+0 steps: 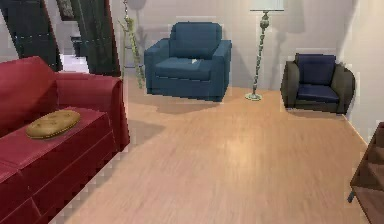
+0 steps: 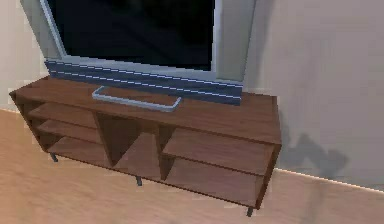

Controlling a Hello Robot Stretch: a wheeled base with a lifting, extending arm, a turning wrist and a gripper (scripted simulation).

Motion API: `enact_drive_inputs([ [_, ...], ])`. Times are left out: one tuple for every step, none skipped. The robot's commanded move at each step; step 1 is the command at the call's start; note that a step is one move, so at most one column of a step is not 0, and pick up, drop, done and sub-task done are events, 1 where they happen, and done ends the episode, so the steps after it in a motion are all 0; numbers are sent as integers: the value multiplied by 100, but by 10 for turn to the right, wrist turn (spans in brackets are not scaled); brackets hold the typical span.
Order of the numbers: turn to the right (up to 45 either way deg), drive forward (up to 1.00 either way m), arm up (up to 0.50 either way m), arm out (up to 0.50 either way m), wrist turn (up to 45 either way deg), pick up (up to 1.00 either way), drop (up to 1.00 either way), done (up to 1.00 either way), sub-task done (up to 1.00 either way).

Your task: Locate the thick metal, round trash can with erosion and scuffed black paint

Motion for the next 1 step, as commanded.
enact_drive_inputs([
  [30,0,0,0,0,0,0,0,0],
])
